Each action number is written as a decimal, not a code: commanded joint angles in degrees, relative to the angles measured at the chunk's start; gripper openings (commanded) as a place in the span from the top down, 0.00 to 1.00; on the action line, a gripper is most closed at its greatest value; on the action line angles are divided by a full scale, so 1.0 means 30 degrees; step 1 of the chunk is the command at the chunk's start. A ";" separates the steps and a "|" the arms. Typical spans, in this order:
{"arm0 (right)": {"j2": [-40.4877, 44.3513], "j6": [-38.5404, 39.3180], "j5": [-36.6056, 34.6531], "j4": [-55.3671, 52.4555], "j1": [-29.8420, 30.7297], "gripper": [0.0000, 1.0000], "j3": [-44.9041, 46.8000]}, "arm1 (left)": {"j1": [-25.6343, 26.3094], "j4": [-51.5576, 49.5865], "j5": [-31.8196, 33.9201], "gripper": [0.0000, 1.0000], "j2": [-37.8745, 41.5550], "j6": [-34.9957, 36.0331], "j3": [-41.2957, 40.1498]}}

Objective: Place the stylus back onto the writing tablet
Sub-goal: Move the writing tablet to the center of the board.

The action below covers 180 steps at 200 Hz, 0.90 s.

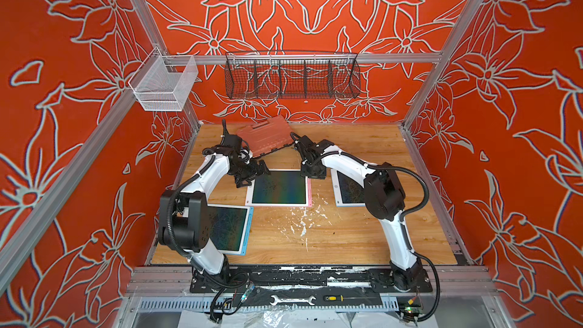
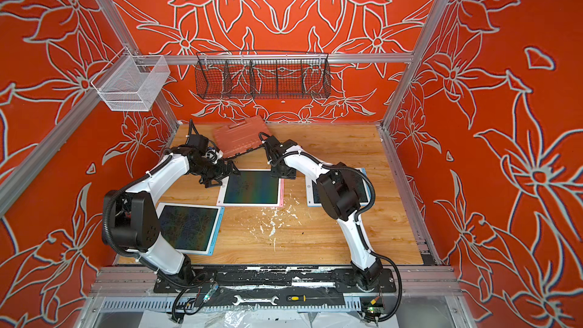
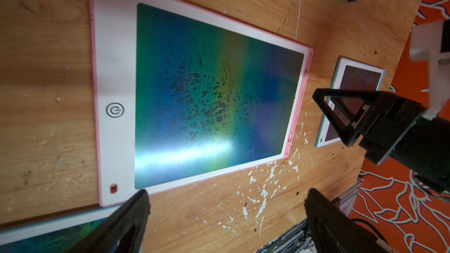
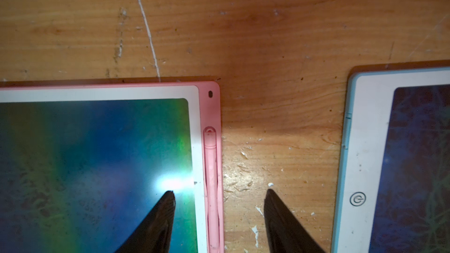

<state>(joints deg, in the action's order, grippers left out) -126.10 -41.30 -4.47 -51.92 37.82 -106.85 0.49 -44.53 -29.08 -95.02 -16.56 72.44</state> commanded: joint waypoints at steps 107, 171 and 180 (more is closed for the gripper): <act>0.1020 -0.0231 0.2496 0.1589 -0.1266 0.20 0.1309 | -0.0727 -0.0346 -0.0227 0.03 -0.1001 -0.0164 0.1283; 0.0225 -0.0707 0.3910 0.2629 -0.1487 0.20 0.1607 | -0.0602 -0.0361 -0.0416 0.03 -0.0419 -0.0276 0.0959; 0.0144 -0.0811 0.3965 0.2703 -0.1488 0.20 0.1704 | -0.0552 -0.0386 -0.0429 0.03 -0.0317 -0.0273 0.0931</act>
<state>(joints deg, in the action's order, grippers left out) -124.22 -41.69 5.58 -44.64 33.69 -103.07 -1.48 -44.53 -29.47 -98.21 -16.99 75.94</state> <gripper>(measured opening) 0.800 0.975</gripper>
